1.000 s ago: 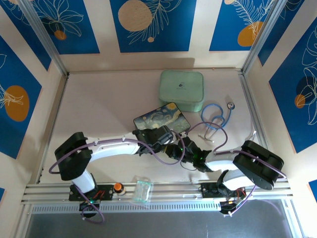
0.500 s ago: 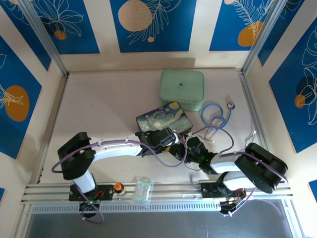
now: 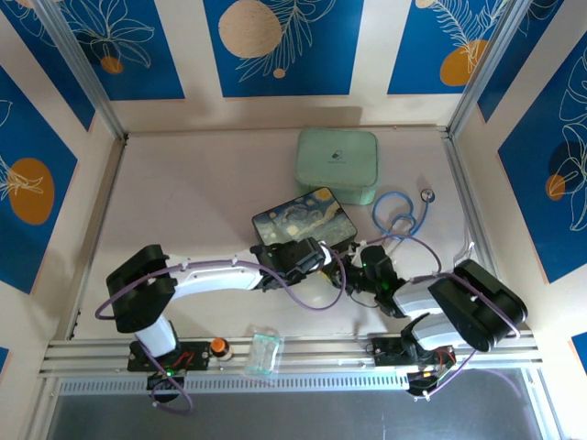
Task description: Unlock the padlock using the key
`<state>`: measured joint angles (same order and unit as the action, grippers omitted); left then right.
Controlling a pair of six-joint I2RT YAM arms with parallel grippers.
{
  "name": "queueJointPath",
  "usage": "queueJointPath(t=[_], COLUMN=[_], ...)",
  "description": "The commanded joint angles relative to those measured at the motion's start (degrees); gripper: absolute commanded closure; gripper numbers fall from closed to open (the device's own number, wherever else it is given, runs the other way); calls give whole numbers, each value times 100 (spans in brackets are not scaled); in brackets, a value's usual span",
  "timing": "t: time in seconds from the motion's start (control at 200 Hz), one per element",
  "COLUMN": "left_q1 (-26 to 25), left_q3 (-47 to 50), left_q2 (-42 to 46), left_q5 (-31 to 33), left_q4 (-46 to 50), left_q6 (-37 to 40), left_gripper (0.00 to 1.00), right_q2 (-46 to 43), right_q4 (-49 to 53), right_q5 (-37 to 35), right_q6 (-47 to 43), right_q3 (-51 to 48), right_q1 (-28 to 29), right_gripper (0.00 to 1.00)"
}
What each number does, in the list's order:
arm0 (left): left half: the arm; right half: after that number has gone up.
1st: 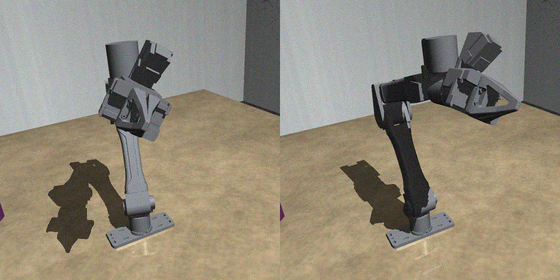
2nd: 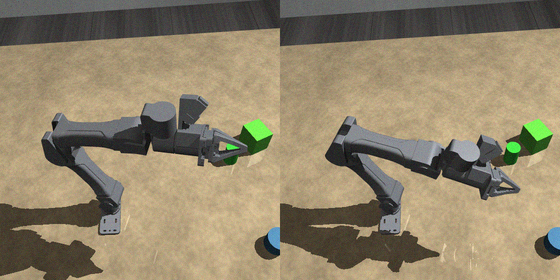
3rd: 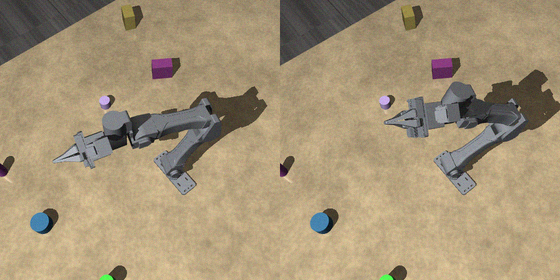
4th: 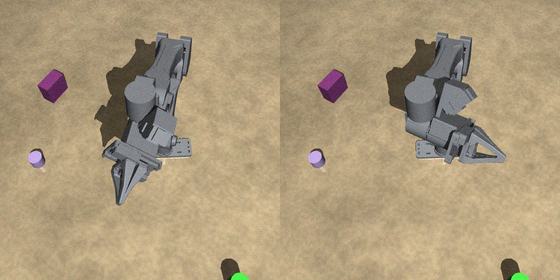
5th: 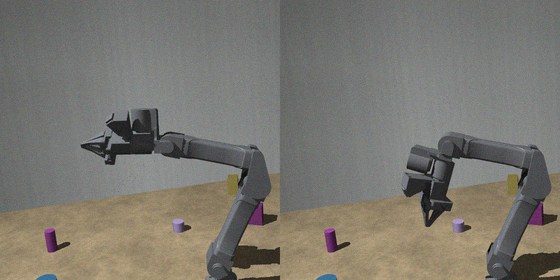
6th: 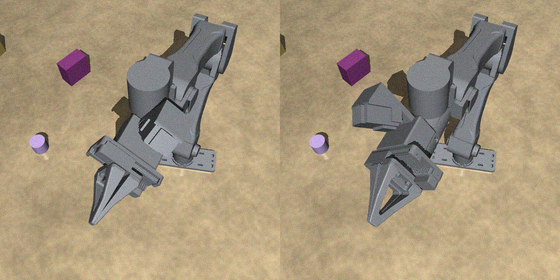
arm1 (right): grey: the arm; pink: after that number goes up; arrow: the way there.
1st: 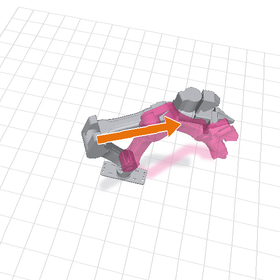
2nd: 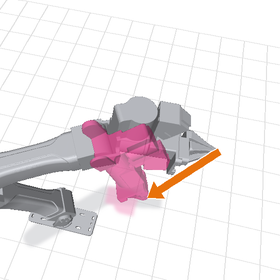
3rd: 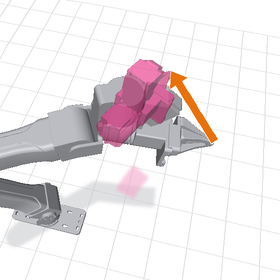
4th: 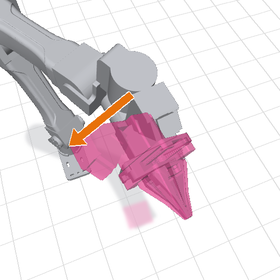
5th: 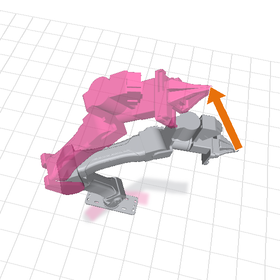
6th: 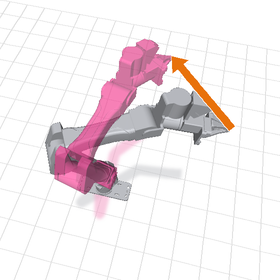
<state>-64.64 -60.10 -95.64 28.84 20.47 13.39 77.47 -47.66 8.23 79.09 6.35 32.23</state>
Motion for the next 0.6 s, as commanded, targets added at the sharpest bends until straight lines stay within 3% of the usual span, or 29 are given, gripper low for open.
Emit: queueJointPath(t=[0.0, 0.155, 0.365, 0.485, 0.595], left_q1=[47, 48, 237, 444, 607], left_q3=[440, 484, 202, 174, 174], left_q2=[-307, -285, -416, -333, -212], left_q5=[-365, -368, -29, 101, 274], left_q4=[692, 630, 923, 928, 924], left_q6=[-205, -342, -697, -845, -891], left_gripper=[69, 69, 69, 62, 54], right_q2=[-550, -1114, -1567, -1208, -640], right_q4=[438, 1168, 3473, 3815, 3803], right_q5=[148, 502, 732, 1378, 1577], right_q6=[-24, -18, -1104, -1556, -1893], right_q3=[-74, 151, 726, 897, 1194], right_q1=[-319, -598, -586, -594, -210], right_gripper=[100, 100, 100, 100, 100])
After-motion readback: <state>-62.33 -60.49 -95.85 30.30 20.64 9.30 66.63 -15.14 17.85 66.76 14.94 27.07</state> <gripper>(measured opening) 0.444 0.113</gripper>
